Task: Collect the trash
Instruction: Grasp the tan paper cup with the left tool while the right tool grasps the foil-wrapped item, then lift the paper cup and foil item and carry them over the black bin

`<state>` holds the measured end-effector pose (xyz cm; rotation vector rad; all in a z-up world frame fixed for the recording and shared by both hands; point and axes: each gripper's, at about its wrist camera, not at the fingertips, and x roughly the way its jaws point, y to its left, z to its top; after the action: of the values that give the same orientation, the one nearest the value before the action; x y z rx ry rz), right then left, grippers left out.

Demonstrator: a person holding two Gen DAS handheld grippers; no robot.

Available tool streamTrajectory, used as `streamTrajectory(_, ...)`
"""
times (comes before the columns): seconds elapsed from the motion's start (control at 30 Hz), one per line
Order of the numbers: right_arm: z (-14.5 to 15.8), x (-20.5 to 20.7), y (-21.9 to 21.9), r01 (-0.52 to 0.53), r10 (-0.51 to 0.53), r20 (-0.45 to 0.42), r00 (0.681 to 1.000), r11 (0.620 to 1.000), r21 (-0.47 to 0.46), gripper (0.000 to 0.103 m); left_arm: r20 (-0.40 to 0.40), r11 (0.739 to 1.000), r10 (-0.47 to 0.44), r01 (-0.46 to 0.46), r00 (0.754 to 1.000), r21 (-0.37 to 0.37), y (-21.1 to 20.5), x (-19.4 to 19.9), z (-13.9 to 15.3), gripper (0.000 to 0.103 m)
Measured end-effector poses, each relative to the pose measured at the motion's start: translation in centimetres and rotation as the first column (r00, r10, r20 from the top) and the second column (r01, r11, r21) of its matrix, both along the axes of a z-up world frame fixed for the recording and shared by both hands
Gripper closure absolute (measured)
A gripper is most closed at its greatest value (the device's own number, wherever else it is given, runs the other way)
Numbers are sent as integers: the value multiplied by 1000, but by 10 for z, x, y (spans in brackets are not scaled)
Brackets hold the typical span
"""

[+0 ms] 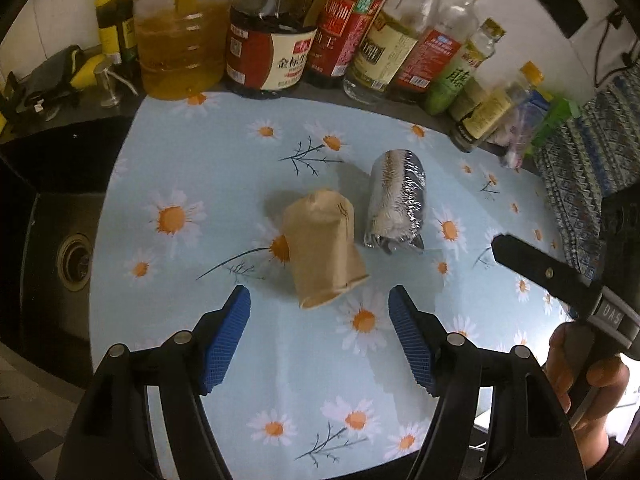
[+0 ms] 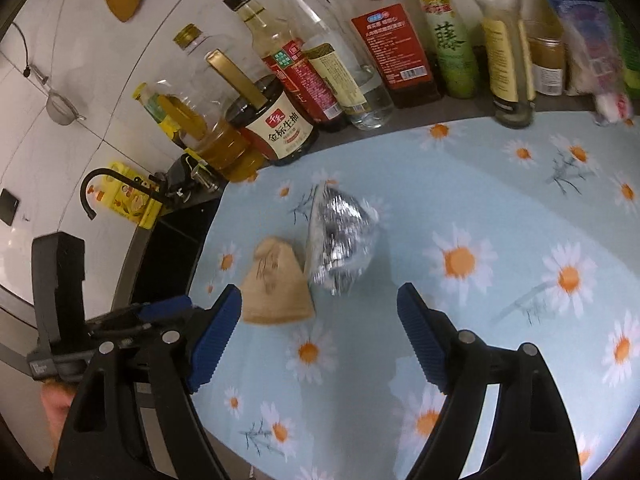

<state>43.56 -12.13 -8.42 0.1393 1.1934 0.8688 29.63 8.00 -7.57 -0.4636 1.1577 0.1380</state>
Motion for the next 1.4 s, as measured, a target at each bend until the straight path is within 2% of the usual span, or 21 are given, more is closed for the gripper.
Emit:
streamTrajectory(0.23, -28, 39, 25, 1, -4, -105, 994, 1000, -28, 24, -62, 999, -29, 30, 998, 16, -9, 26, -17, 33)
streamTrajectory(0.5, -56, 56, 49, -16, 11, -230, 973, 1000, -21, 24, -126, 1000, -20, 22, 992, 12, -5, 42, -36, 33)
streamTrajectory(0.57, -60, 56, 53, -21, 13, -231, 973, 999, -33, 24, -138, 1000, -11, 13, 990, 12, -3, 44, -40, 33)
streamTrajectory(0.7, -70, 61, 55, -19, 6, -262, 965, 999, -46, 33, -144, 1000, -8, 10, 990, 12, -2, 47, -43, 33)
streamTrajectory(0.8, -79, 66, 54, -13, 0, -295, 955, 999, -43, 35, -160, 1000, -11, 12, 987, 11, -3, 49, -48, 33)
streamTrajectory(1.03, -77, 68, 54, -34, 22, -280, 960, 999, -37, 43, -181, 1000, -15, 16, 983, 6, -5, 55, -57, 33)
streamTrajectory(1.4, -48, 66, 23, -45, 41, -207, 977, 999, -12, 43, -217, 999, -31, 35, 976, 15, -10, 71, -66, 33)
